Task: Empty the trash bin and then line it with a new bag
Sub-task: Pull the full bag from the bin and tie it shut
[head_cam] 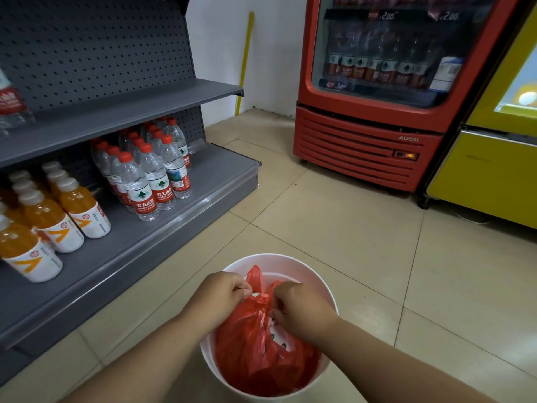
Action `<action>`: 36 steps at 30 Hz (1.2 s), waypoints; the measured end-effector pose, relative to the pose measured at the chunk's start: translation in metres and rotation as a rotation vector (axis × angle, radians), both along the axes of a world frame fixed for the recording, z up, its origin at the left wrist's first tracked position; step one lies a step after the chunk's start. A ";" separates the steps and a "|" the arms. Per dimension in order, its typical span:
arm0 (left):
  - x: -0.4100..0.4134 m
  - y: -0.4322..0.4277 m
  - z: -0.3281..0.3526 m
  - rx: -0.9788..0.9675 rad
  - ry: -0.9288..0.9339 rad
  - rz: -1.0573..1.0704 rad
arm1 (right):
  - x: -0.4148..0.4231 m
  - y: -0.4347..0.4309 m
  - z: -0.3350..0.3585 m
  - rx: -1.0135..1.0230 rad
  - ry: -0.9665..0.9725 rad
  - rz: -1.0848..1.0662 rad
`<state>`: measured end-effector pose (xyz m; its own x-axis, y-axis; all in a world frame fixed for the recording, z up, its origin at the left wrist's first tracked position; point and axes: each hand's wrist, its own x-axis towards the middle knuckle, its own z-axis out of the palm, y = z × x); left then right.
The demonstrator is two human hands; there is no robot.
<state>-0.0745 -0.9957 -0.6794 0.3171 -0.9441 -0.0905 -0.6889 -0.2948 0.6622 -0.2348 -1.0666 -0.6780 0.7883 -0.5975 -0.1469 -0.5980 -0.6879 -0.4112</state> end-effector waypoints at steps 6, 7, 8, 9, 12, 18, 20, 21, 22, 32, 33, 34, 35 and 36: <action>-0.005 0.001 0.011 -0.036 0.148 -0.028 | 0.007 -0.002 0.002 0.006 0.043 0.024; -0.005 0.002 0.011 -0.034 0.174 -0.023 | 0.009 -0.001 0.000 -0.017 0.055 0.037; -0.005 0.005 0.011 -0.038 0.191 -0.001 | 0.012 0.000 0.000 -0.028 0.062 0.038; -0.004 0.008 0.009 -0.066 0.190 0.046 | 0.014 0.002 -0.002 -0.034 0.072 0.037; 0.011 0.020 0.003 -0.078 -0.043 0.345 | 0.017 0.003 -0.002 -0.026 0.081 0.057; 0.021 0.040 -0.007 0.312 0.150 0.401 | 0.018 0.005 0.001 -0.035 0.022 0.094; 0.022 0.042 -0.008 0.283 0.104 0.348 | 0.018 0.004 0.005 -0.041 0.021 0.116; 0.023 0.042 -0.008 0.281 0.055 0.319 | 0.018 0.004 0.008 -0.038 0.025 0.130; 0.022 0.042 -0.007 0.297 -0.002 0.299 | 0.018 0.003 0.013 -0.032 0.036 0.125; 0.021 0.038 -0.005 0.350 0.030 0.301 | 0.036 -0.023 0.112 -0.103 -0.018 0.180; 0.021 0.040 -0.002 0.342 0.113 0.319 | 0.034 -0.025 0.121 -0.108 -0.029 0.184; 0.021 0.042 0.001 0.334 0.185 0.339 | 0.032 -0.027 0.130 -0.110 -0.037 0.183; 0.020 0.043 0.005 0.330 0.253 0.356 | 0.030 -0.028 0.138 -0.110 -0.044 0.180; 0.020 0.044 0.008 0.334 0.311 0.366 | 0.028 -0.029 0.146 -0.108 -0.054 0.177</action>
<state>-0.0546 -0.9515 -0.6714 0.5279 -0.6826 -0.5054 -0.2910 -0.7044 0.6474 -0.2066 -1.0958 -0.5324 0.8874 -0.4588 -0.0442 -0.4429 -0.8222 -0.3576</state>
